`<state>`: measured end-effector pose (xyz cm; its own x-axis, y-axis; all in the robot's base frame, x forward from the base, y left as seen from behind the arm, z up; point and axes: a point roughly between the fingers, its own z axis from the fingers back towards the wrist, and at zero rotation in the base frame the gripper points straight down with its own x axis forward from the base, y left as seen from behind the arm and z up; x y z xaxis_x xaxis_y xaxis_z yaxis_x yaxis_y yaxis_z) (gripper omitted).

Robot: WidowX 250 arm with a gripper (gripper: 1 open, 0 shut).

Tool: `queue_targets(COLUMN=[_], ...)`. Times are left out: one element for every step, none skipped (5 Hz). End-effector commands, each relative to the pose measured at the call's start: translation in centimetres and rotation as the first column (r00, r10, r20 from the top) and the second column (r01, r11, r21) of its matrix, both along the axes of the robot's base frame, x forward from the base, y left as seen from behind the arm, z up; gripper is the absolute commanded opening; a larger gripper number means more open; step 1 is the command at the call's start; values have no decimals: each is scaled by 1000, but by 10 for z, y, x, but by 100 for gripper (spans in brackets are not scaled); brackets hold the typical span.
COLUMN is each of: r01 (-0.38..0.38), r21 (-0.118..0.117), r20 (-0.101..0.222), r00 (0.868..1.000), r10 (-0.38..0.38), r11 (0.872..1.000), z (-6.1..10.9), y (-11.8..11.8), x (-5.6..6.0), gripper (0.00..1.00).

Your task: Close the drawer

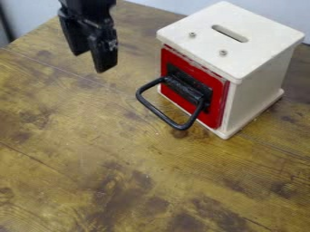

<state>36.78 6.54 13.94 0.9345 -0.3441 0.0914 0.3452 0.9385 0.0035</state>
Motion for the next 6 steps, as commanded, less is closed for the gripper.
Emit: queue_targets(r01=[12, 20, -2, -7, -66, -108], r21=[6, 2, 1, 12, 17, 9], r20=[78, 76, 70, 78, 93, 100], r00=[997, 997, 998, 997, 994, 989], r10=[-13, -20, 2, 6, 64, 107], r11=[1000, 1000, 1000, 1000, 998, 994], z=[22, 20, 25, 29, 41, 52], y=[7, 11, 9, 5, 0, -1], x=[0, 1, -2, 0, 5, 5], gripper=[100, 100, 100, 100, 100, 100])
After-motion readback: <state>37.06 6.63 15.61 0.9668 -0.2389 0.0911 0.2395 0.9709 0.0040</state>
